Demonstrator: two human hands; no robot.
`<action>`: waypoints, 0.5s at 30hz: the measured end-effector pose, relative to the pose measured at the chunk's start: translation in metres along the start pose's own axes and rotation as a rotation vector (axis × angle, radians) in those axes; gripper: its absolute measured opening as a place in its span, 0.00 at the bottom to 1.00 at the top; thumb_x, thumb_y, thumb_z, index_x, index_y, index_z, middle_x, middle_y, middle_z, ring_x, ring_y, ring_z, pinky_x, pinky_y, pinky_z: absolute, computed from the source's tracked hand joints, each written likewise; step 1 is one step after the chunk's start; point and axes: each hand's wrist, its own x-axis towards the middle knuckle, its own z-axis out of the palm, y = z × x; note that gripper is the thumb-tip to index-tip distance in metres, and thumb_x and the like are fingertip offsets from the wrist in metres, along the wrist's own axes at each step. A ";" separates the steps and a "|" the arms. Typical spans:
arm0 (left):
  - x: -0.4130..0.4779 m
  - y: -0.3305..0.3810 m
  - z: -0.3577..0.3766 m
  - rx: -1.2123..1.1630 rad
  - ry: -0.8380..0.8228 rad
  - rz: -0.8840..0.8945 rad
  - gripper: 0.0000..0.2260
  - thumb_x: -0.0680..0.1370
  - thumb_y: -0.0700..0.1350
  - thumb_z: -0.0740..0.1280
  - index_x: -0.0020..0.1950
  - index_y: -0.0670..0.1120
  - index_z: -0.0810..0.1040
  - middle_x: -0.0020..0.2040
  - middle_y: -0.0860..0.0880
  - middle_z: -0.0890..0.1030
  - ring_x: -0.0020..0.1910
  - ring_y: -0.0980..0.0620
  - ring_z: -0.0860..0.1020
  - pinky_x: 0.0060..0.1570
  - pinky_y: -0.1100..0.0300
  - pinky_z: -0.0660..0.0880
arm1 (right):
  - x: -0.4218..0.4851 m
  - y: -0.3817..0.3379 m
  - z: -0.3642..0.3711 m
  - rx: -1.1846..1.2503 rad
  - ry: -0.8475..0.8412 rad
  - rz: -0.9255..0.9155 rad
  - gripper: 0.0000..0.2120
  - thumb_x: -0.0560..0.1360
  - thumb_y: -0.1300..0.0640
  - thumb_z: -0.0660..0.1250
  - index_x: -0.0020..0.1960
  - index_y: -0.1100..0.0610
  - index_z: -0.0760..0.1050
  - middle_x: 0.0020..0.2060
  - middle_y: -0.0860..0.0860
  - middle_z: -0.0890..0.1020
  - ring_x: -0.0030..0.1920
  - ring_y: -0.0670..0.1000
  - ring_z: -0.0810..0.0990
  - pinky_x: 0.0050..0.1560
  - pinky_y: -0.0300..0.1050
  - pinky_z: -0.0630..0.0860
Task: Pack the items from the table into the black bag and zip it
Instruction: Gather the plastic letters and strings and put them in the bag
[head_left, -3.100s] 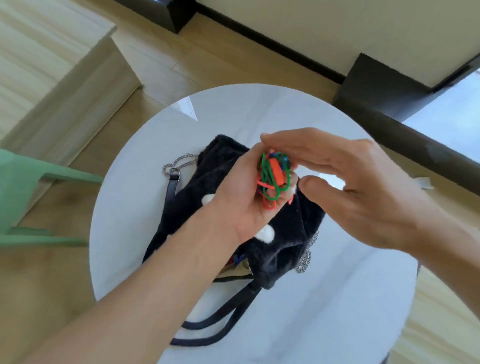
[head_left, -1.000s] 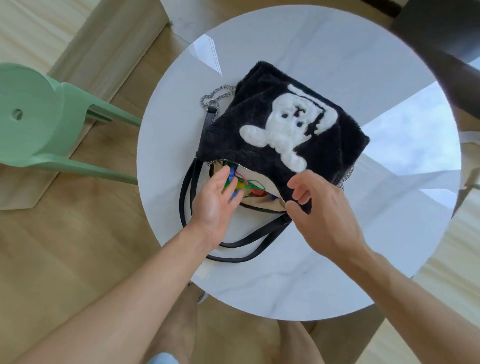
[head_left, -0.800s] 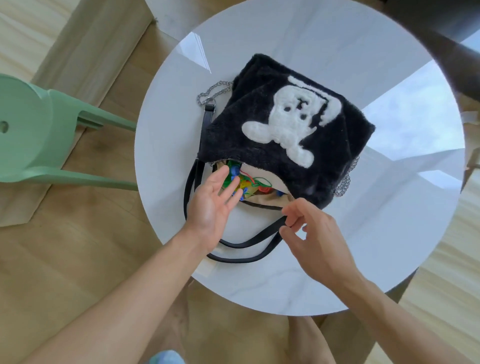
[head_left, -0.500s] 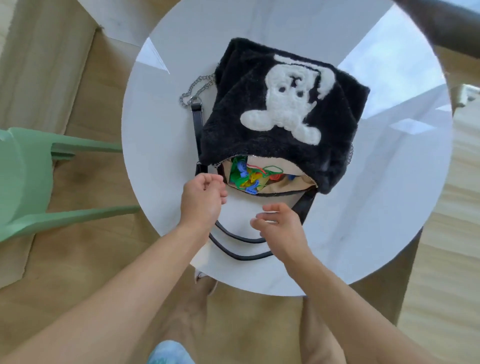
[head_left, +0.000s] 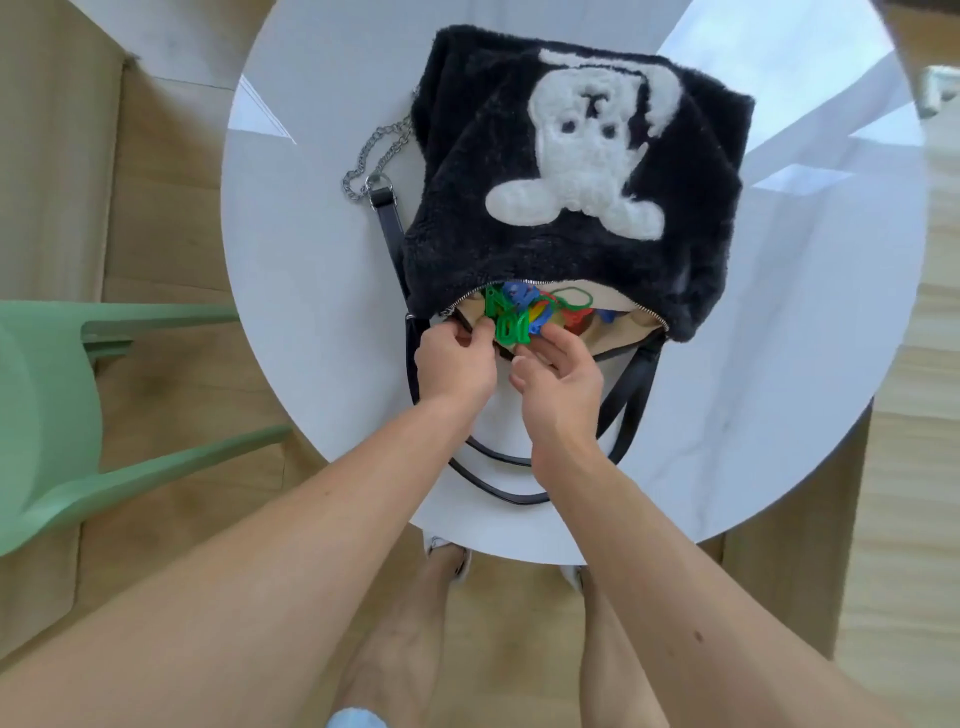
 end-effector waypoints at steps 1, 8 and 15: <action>-0.002 0.003 0.000 -0.008 -0.006 0.011 0.11 0.78 0.49 0.66 0.43 0.44 0.82 0.40 0.47 0.85 0.43 0.45 0.82 0.53 0.49 0.79 | -0.001 -0.001 -0.002 -0.017 -0.012 -0.042 0.21 0.76 0.72 0.64 0.64 0.55 0.76 0.54 0.48 0.83 0.55 0.43 0.83 0.63 0.47 0.79; -0.024 0.014 -0.011 -0.173 -0.062 0.015 0.13 0.80 0.46 0.65 0.36 0.49 0.77 0.31 0.52 0.79 0.31 0.55 0.75 0.35 0.61 0.70 | -0.005 -0.016 -0.015 -0.109 -0.068 -0.292 0.23 0.77 0.71 0.63 0.67 0.54 0.74 0.58 0.47 0.83 0.59 0.42 0.82 0.62 0.39 0.77; -0.032 0.023 -0.013 -0.185 -0.076 -0.014 0.15 0.79 0.44 0.65 0.32 0.47 0.75 0.31 0.49 0.78 0.33 0.50 0.73 0.38 0.59 0.69 | -0.006 -0.022 -0.018 -0.216 0.149 -0.351 0.12 0.76 0.65 0.65 0.56 0.53 0.75 0.50 0.46 0.80 0.48 0.39 0.81 0.48 0.33 0.77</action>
